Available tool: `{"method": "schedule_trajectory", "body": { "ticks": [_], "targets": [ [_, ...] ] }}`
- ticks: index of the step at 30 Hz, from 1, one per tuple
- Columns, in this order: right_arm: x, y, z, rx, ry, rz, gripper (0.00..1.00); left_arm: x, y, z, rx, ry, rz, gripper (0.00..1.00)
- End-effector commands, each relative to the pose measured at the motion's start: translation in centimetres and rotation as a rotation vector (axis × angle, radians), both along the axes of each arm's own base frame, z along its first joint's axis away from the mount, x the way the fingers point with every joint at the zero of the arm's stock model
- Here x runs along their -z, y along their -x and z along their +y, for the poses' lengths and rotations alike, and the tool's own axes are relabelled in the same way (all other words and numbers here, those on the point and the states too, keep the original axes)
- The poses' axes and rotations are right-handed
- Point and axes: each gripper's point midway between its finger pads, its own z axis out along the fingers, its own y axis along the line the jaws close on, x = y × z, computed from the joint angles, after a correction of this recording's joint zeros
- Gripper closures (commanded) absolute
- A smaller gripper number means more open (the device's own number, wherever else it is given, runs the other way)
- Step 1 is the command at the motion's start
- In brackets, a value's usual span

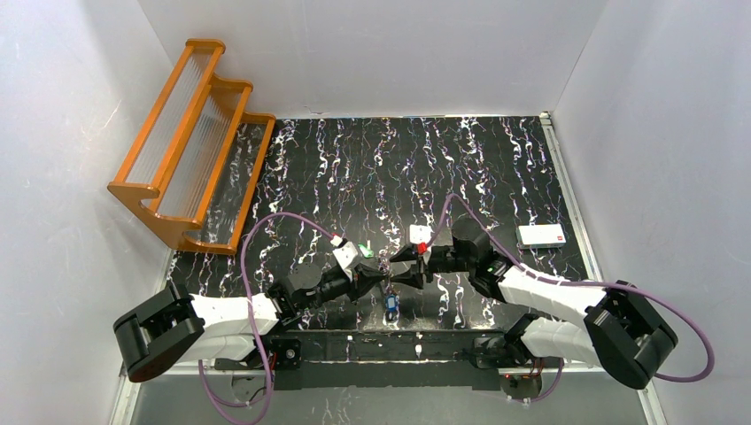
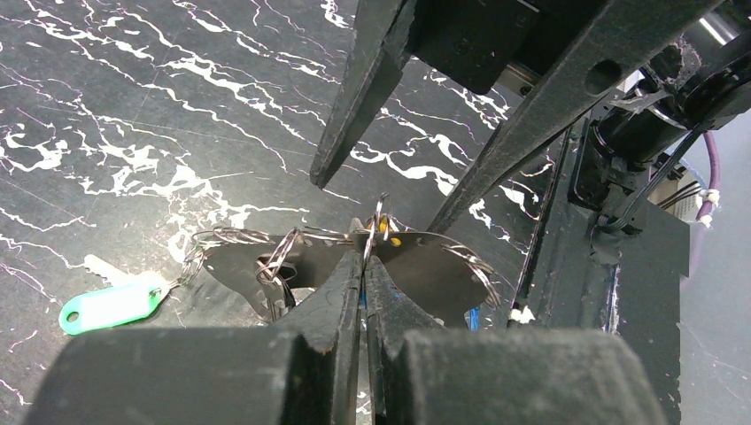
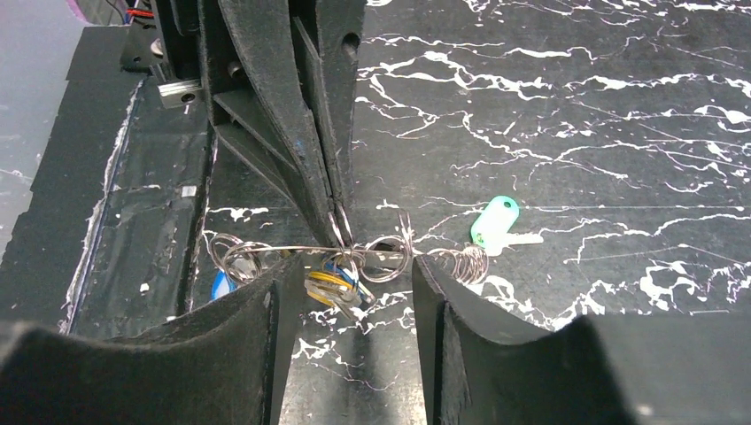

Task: Put the keys on the keyring

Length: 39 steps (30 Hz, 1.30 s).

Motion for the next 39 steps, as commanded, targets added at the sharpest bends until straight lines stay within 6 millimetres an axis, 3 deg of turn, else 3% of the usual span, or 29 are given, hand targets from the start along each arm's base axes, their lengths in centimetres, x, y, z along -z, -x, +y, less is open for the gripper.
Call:
{"method": "schedule_trajectory", "body": {
  "ticks": [1, 12, 20, 27, 39],
  "targets": [
    [-2.3, -0.3, 1.0, -0.056, -0.055, -0.064, 0.46, -0.2, 0.2, 0.2, 0.009, 0.003, -0.018, 1.0],
    [-2.4, -0.6, 1.5, -0.071, -0.064, -0.08, 0.6, -0.5, 0.2, 0.0, 0.016, 0.01, -0.021, 1.0],
    [-2.9, -1.0, 1.8, -0.065, -0.083, -0.104, 0.81, -0.5, 0.3, 0.0, 0.023, 0.009, -0.021, 1.0],
    [-3.2, -0.7, 2.0, -0.094, -0.097, -0.104, 0.83, -0.7, 0.3, 0.0, 0.027, 0.014, -0.029, 1.0],
    [-3.3, 0.0, 2.5, -0.158, -0.098, -0.082, 0.77, -0.9, 0.3, 0.0, 0.029, 0.015, -0.041, 1.0]
  ]
}}
